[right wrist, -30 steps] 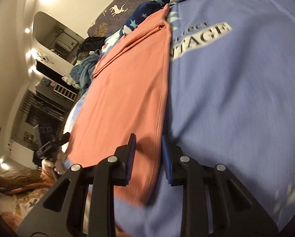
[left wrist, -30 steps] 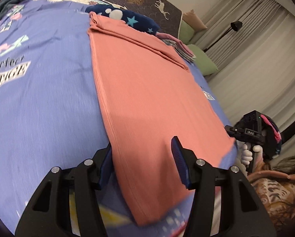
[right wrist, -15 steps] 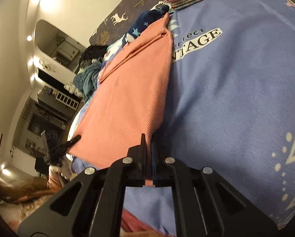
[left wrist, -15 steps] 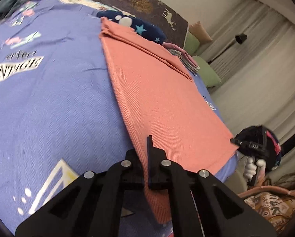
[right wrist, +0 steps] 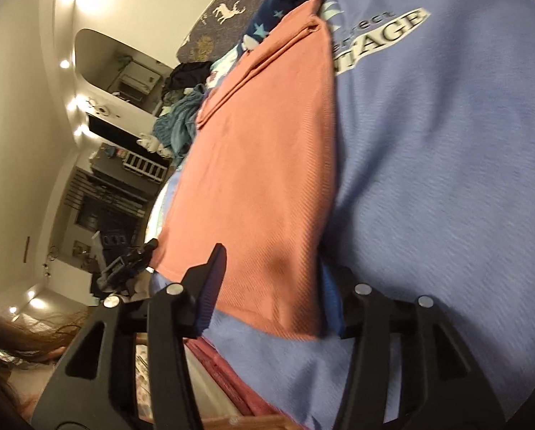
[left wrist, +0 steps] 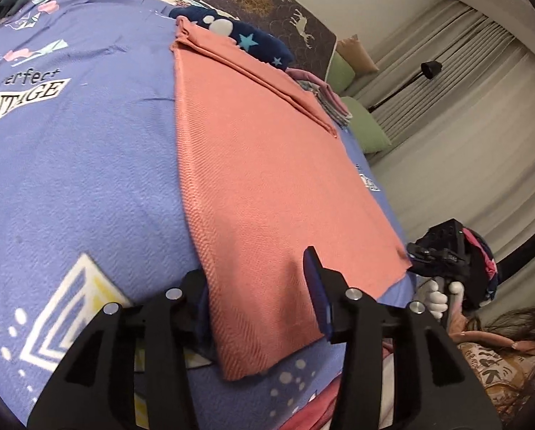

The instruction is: Fold small clothes

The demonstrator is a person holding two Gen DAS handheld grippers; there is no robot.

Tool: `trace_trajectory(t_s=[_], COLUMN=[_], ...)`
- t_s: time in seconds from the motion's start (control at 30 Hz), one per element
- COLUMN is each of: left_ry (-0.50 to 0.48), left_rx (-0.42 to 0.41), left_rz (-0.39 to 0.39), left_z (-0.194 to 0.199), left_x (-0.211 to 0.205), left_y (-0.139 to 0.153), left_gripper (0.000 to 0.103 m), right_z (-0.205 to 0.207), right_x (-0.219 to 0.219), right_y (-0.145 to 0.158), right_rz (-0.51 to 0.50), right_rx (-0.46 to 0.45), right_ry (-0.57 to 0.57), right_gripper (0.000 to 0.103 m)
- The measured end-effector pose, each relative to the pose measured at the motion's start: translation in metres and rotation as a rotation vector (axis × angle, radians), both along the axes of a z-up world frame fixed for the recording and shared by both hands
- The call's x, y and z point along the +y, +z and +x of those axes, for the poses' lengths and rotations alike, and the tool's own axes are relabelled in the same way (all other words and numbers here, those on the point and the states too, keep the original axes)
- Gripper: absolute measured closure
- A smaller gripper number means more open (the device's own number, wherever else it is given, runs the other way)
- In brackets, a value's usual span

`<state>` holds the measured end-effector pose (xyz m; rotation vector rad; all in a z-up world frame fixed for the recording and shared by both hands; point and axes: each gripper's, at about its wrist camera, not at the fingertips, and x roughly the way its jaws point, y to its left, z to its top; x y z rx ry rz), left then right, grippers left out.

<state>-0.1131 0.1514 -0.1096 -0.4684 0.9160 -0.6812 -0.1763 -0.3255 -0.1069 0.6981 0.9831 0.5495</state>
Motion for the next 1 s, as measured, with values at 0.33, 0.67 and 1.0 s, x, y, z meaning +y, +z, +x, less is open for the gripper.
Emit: trace_trajectory(t_s=[0.33, 0.67, 1.0], left_ry=[0.054, 0.038, 0.11], left_rx=[-0.248, -0.584, -0.4], left_rz=[-0.173, -0.14, -0.11], left_z=[-0.018, -0.097, -0.03], left_x=[0.009, 0.003, -0.01], left_y=[0.083, 0.179, 0.142], left_gripper=[0.102, 0.101, 0.1], right_z=[-0.019, -0.087, -0.024], right_x=[-0.002, -0.007, -0.003], right_y=[0.085, 0.18, 0.125], right_rz=[0.121, 0.011, 0.008], right_rx=[-0.307, -0.659, -0.459], right_ry=[-0.087, -0.148, -0.215], right_gripper=[0.099, 0.098, 0.097])
